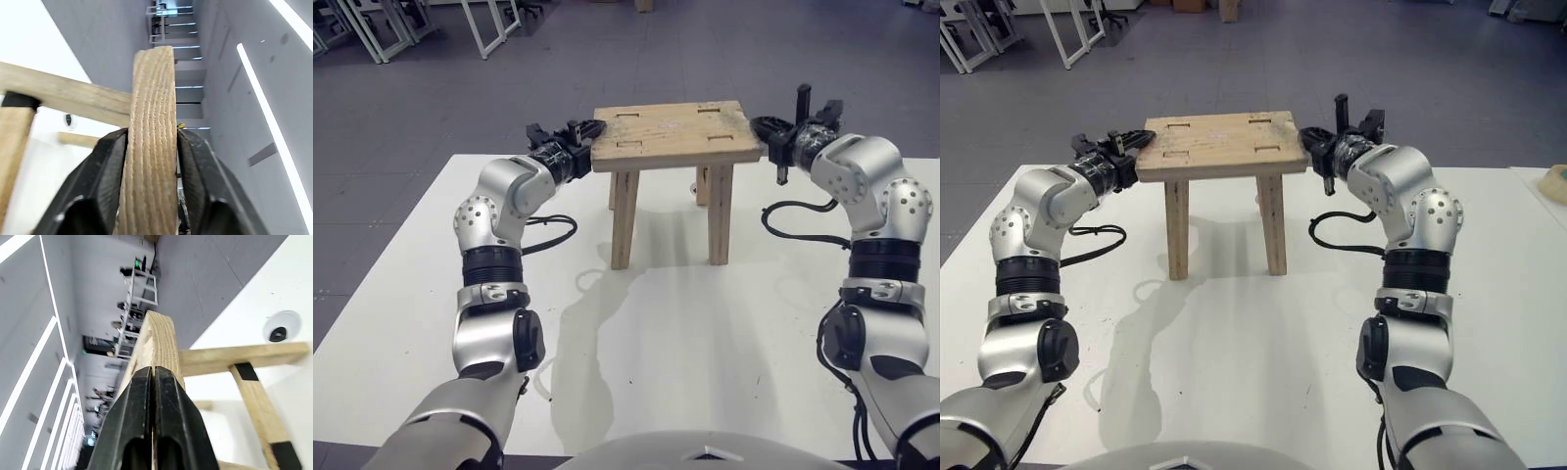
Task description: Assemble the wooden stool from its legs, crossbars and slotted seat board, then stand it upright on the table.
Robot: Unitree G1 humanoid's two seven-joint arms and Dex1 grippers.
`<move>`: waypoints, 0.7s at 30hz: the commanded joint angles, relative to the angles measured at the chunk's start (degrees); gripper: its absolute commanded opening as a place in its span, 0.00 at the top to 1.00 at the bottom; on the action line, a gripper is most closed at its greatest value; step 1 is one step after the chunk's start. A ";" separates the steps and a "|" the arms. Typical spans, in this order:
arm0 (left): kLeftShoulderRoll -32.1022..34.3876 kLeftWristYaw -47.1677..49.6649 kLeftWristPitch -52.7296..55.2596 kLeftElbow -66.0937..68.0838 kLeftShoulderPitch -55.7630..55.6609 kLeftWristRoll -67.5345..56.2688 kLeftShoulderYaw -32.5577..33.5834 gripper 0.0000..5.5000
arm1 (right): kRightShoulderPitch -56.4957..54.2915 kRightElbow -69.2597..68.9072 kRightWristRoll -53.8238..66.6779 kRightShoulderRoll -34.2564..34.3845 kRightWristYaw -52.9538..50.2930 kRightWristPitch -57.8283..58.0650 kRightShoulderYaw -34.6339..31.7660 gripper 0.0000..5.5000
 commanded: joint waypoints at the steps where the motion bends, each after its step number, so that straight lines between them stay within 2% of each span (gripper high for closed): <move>1: 2.25 -5.68 4.42 3.37 1.90 9.42 -0.86 0.53 | 2.11 1.01 -4.66 -1.16 5.69 5.36 -0.46 0.83; 3: 3.34 -8.73 5.05 1.37 2.68 12.11 0.38 0.47 | 1.44 0.90 -7.98 -1.65 9.34 5.03 -1.50 0.77; 5: 4.31 -9.89 4.80 -2.39 4.66 12.90 3.33 0.45 | 0.30 -0.34 -10.86 -2.02 12.77 4.77 -2.17 0.69; 8: 3.67 -10.94 3.20 -5.27 4.15 12.16 8.29 0.45 | -1.86 0.54 -14.42 -1.85 15.58 3.26 -4.44 0.69; 11: 3.71 -13.01 1.17 -7.24 1.80 14.46 10.31 0.45 | -3.06 1.34 -18.92 -2.11 19.09 2.51 -4.92 0.69; 13: 7.00 -19.87 -6.86 -10.35 -1.69 26.73 6.53 0.45 | -6.93 -0.39 -27.44 -4.40 27.35 0.22 -0.40 0.69; 16: 9.25 -25.20 -15.87 -13.78 -11.17 45.64 -3.44 0.45 | -14.43 -6.37 -42.15 -5.75 40.68 -6.10 9.50 0.69; 19: 5.87 -29.12 -22.98 -10.22 -20.57 59.12 -10.79 0.45 | -21.54 -4.81 -52.76 -3.21 49.12 -14.97 13.73 0.69; 21: 2.57 -32.15 -25.61 -4.26 -23.47 64.03 -13.08 0.45 | -23.40 0.13 -58.18 -1.05 52.78 -19.11 15.36 0.69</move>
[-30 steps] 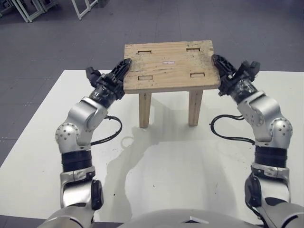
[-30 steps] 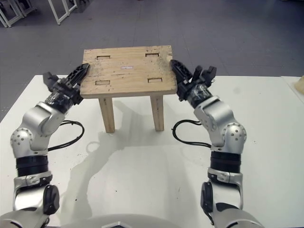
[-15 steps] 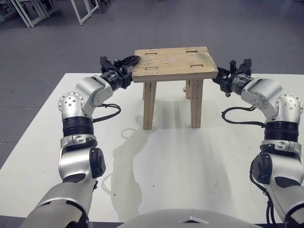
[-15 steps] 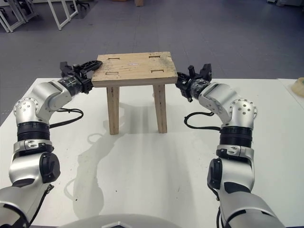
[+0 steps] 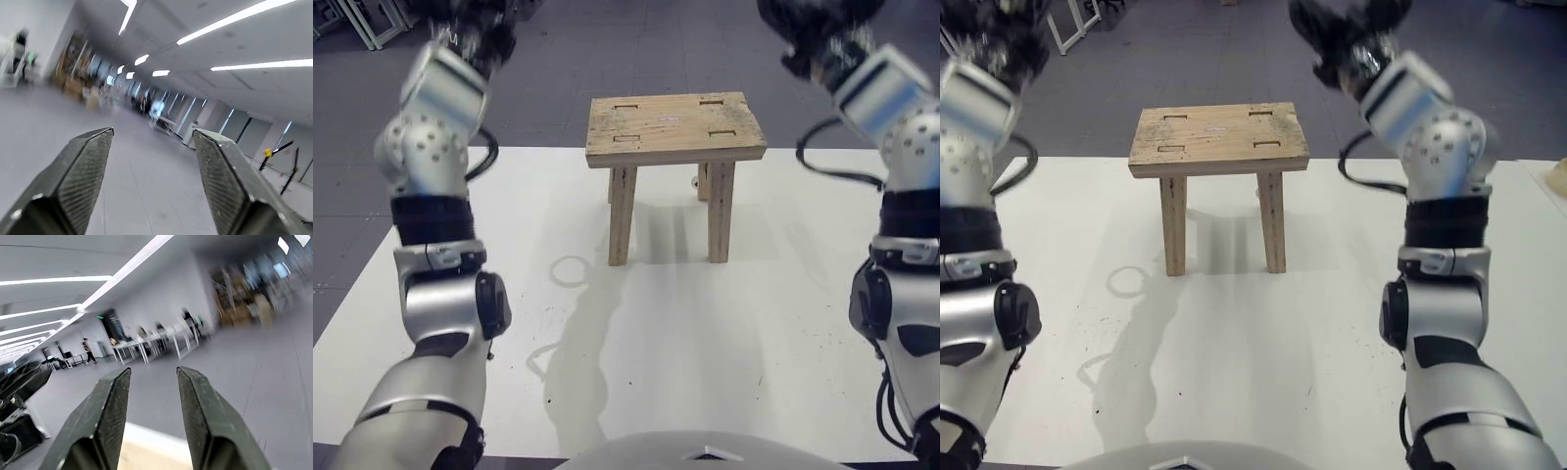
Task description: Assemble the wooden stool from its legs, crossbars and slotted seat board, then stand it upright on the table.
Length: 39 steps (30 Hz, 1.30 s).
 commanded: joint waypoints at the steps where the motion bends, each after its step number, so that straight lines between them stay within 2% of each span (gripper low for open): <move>1: -6.04 -5.73 -4.94 11.11 -5.99 10.37 -4.99 0.45 | -4.17 8.84 -10.63 3.84 7.30 -7.80 3.45 0.69; 6: -12.36 -10.23 -7.48 29.23 2.62 20.92 -8.80 0.45 | 2.25 34.34 -22.01 10.09 15.25 -14.61 6.44 0.69; 10: -15.73 -14.36 -6.81 33.15 10.15 24.96 -9.88 0.45 | 7.11 39.96 -25.78 12.14 17.88 -14.98 5.22 0.69; 15: -13.89 -13.37 -13.07 30.25 6.71 25.90 -4.94 0.45 | 10.12 31.07 -24.06 11.47 19.84 -11.09 1.77 0.69; 18: -13.14 -12.53 -16.67 21.67 4.56 24.34 -0.61 0.45 | 11.47 19.10 -18.64 12.49 17.55 -10.78 -4.85 0.69; 21: -13.65 -10.39 -15.10 -0.16 11.99 22.24 1.74 0.45 | 12.64 3.01 -13.47 13.27 13.76 -11.38 -10.42 0.69; 25: -14.84 -3.76 -14.82 -24.54 32.68 25.43 4.28 0.45 | 19.82 -17.20 -4.57 16.11 3.32 -5.48 -15.72 0.69; 27: -15.23 -1.21 -15.73 -32.97 43.78 30.40 3.82 0.45 | 26.95 -26.81 -7.17 15.44 -2.00 -4.55 -15.64 0.69; 29: -16.20 -0.29 -15.43 -38.91 55.27 34.36 1.30 0.45 | 36.95 -35.36 -14.66 11.17 -3.85 -4.74 -13.71 0.69; 32: -20.15 1.44 -15.11 -42.36 67.64 36.58 -1.68 0.45 | 51.30 -40.62 -24.77 7.71 -4.16 -7.79 -11.96 0.69; 35: -20.68 0.17 -17.20 -43.06 73.87 39.63 -4.72 0.45 | 65.54 -41.46 -28.77 8.64 -1.79 -10.66 -9.04 0.69; 38: -17.35 -3.63 -19.57 -39.25 76.21 45.18 -9.91 0.45 | 76.22 -40.22 -30.16 10.37 1.33 -12.60 -4.11 0.69; 39: -16.95 -4.61 -20.15 -38.87 76.73 45.70 -10.68 0.45 | 78.08 -40.16 -30.95 10.78 1.80 -13.38 -2.76 0.65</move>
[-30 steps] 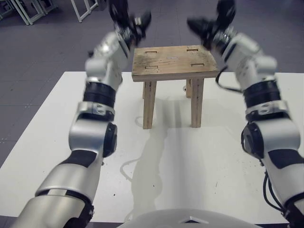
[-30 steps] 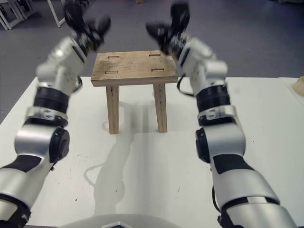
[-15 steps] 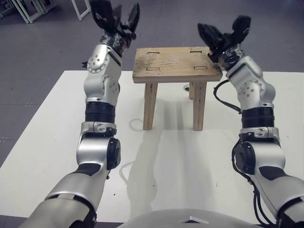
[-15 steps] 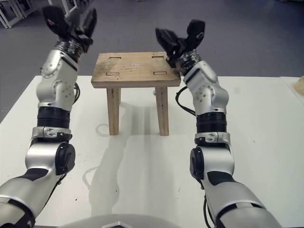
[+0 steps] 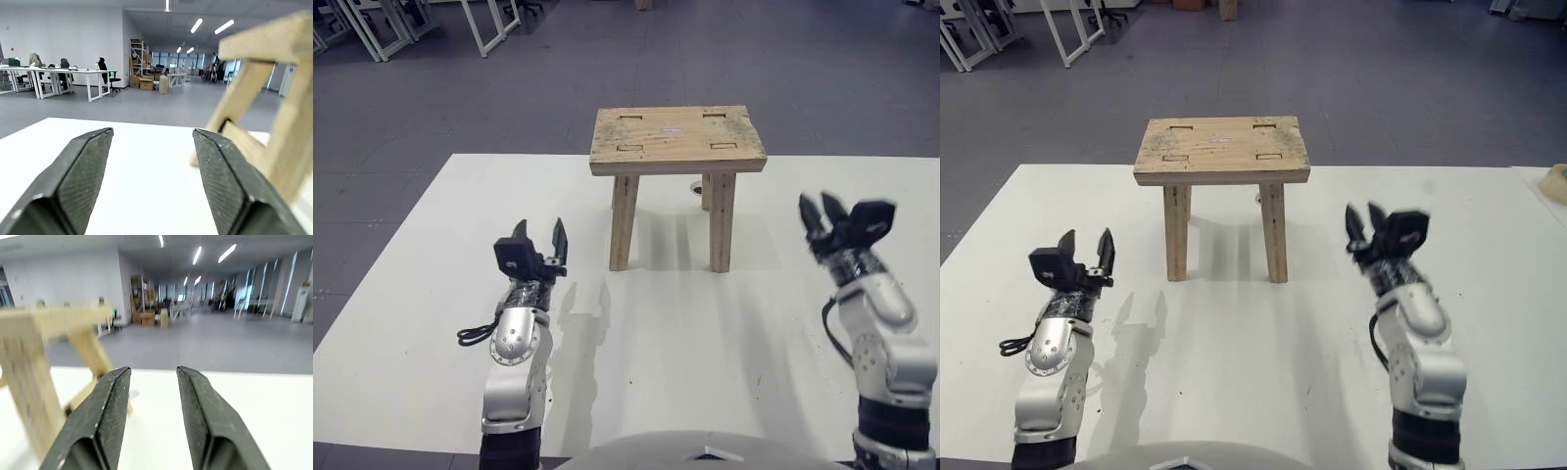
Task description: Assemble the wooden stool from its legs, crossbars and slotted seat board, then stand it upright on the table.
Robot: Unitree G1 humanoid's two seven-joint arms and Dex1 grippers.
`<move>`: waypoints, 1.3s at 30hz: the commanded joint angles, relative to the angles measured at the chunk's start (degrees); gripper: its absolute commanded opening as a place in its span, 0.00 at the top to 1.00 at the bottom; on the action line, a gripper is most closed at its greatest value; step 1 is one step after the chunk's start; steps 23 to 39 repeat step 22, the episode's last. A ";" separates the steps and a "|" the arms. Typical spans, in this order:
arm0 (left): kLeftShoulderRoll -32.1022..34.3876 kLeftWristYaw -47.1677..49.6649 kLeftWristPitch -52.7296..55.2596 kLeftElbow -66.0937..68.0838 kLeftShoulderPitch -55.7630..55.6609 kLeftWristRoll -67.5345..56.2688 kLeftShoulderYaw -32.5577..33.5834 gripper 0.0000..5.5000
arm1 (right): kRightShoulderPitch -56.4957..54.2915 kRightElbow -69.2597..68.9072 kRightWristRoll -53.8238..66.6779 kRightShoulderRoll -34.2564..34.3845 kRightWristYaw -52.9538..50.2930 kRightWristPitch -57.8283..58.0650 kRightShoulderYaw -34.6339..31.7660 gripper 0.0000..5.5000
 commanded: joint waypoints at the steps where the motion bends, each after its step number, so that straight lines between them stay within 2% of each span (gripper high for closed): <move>1: 3.34 -5.07 -2.68 2.52 1.95 3.66 -4.64 0.45 | 7.82 0.91 -2.25 1.87 2.20 -2.45 4.93 0.63; 4: 4.06 -7.68 -4.07 2.30 1.98 4.28 -6.65 0.45 | 9.41 2.01 -4.40 1.78 3.10 -4.74 6.36 0.54; 7: 3.38 -5.90 -6.25 3.99 0.57 7.93 -7.74 0.45 | 8.17 5.38 -8.18 1.23 3.03 -8.26 7.45 0.45; 11: 2.69 -3.87 -9.54 6.54 -0.69 11.52 -8.30 0.45 | 7.43 8.36 -11.48 2.07 2.51 -11.13 8.84 0.45; 14: 1.96 -2.60 -10.70 8.04 -1.18 12.21 -7.95 0.45 | 6.73 9.60 -22.11 0.06 -2.85 -13.28 10.64 0.45; 17: 0.54 -1.00 -11.34 9.62 -1.68 12.50 -7.72 0.45 | 6.08 10.63 -27.22 -0.48 -5.32 -15.83 11.01 0.45; 39: -0.66 -0.02 -12.00 10.47 -1.24 12.69 -7.65 0.45 | 4.85 11.39 -26.86 0.34 -4.08 -18.29 11.51 0.45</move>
